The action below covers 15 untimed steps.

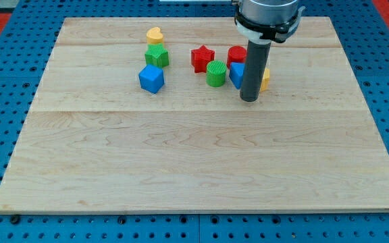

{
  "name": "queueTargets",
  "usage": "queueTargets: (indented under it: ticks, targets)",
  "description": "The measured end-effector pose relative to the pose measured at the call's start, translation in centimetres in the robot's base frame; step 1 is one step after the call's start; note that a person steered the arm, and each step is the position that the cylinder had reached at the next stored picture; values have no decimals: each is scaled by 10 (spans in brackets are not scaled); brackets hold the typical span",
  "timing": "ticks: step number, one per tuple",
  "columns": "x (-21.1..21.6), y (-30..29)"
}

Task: Push the yellow hexagon above the red circle

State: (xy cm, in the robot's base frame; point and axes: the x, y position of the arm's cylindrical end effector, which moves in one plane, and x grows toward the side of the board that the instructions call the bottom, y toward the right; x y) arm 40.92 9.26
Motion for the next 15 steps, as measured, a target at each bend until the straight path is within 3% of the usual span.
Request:
queueTargets:
  ticks: [2,8,13,15]
  targets:
    - [-43,6]
    - [-32,65]
    - [-103,61]
    - [-111,61]
